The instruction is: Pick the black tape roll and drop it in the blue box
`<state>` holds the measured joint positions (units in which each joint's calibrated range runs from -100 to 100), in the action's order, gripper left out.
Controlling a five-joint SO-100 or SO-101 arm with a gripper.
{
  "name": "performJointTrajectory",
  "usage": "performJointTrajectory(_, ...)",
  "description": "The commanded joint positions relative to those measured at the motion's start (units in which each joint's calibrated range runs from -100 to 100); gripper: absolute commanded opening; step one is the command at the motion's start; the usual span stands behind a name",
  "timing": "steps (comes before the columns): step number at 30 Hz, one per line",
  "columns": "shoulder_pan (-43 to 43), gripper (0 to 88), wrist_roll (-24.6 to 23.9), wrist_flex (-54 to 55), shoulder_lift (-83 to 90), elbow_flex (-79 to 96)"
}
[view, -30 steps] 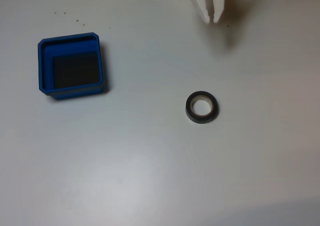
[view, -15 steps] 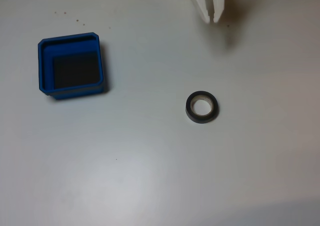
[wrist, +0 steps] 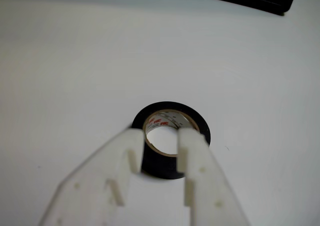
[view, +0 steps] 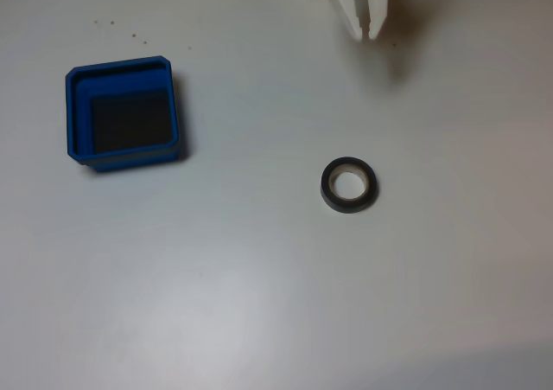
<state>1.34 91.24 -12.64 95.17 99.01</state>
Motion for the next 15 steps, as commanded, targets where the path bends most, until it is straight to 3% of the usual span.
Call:
performJointTrajectory(1, -0.21, 0.7, -0.26, 1.18, 3.15, 0.72)
performJointTrajectory(15, 0.08, 0.7, 0.35, 1.18, 1.48, -0.18)
